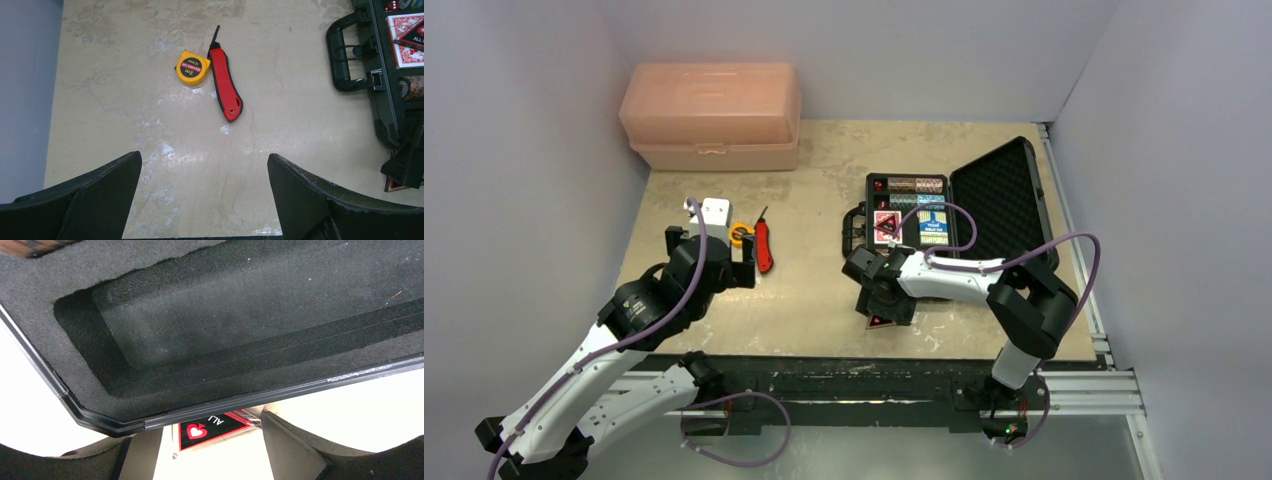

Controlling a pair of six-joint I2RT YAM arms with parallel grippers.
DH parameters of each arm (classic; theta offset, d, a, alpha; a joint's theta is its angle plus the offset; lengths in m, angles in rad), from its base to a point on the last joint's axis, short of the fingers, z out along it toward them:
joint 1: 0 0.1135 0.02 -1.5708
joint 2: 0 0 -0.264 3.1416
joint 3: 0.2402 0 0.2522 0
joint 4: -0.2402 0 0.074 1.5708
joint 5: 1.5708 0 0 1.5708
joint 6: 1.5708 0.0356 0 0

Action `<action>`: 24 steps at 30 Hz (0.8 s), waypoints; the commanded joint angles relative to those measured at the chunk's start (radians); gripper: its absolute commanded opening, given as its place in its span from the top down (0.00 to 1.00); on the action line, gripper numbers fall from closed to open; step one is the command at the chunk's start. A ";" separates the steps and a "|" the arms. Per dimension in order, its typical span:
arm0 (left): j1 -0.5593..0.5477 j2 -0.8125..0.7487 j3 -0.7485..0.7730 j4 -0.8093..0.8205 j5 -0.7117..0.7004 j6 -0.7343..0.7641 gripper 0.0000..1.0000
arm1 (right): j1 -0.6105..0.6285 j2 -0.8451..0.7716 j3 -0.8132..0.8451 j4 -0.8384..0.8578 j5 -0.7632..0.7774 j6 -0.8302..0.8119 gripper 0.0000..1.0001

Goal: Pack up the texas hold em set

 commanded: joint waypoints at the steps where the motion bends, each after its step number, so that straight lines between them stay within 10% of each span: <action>1: 0.005 -0.010 -0.003 0.029 -0.013 0.021 0.03 | 0.015 0.015 0.025 -0.002 0.015 0.002 0.24; 24: 0.005 -0.018 -0.004 0.027 -0.025 0.021 0.03 | 0.036 0.022 0.046 -0.002 0.009 -0.035 0.50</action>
